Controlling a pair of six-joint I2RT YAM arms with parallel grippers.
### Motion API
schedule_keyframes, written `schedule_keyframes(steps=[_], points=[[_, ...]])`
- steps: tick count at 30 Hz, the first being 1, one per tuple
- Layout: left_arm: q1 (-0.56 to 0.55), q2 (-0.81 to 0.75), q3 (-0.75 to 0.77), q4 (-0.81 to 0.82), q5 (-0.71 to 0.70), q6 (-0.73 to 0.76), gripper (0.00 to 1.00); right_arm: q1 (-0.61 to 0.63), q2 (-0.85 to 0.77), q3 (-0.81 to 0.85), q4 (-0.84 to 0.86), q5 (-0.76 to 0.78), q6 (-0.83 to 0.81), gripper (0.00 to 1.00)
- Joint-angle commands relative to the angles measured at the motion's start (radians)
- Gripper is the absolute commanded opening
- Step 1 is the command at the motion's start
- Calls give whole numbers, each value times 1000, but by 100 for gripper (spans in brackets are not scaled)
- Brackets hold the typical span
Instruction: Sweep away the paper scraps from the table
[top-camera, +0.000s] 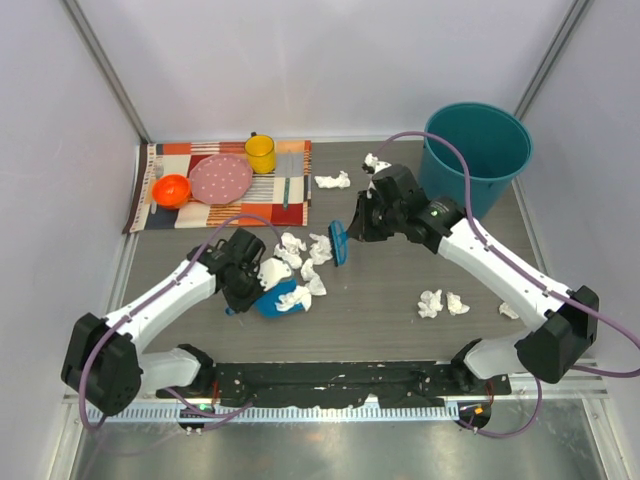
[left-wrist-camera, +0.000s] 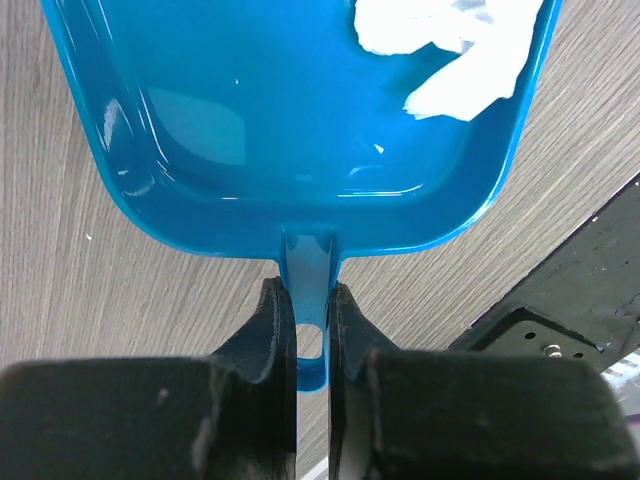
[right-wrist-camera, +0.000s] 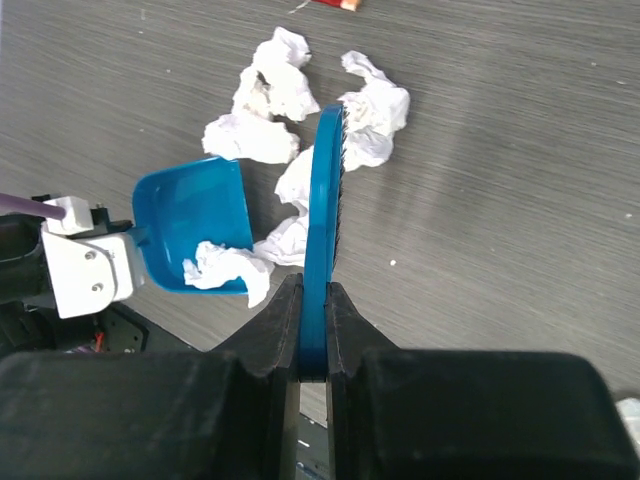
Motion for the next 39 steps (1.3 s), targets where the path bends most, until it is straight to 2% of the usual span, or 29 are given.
schedule_keyframes(steps=[1, 6, 9, 14, 23, 31, 34, 39], points=[[-6, 12, 30, 15, 31, -19, 0, -18, -30, 12, -22, 39, -41, 1], [-4, -19, 47, -5, 14, -9, 0, -23, 10, -34, -19, 52, -61, 1], [-6, -27, 15, 9, -17, 14, 0, -21, 54, -97, 41, -31, -29, 1], [-6, 67, -24, -23, -26, 22, 0, 19, 88, -152, 141, -53, 12, 1], [-4, 179, -1, 46, -15, -19, 0, 166, 241, -93, 190, -88, 31, 1], [-4, 216, 2, 118, -14, -46, 0, 217, 206, -100, 352, -246, 147, 1], [-1, 206, 1, 152, -20, -52, 0, 217, 203, -97, 342, -248, 152, 1], [28, 148, -5, 176, 31, -47, 0, 178, 156, -65, 219, -154, 82, 1]])
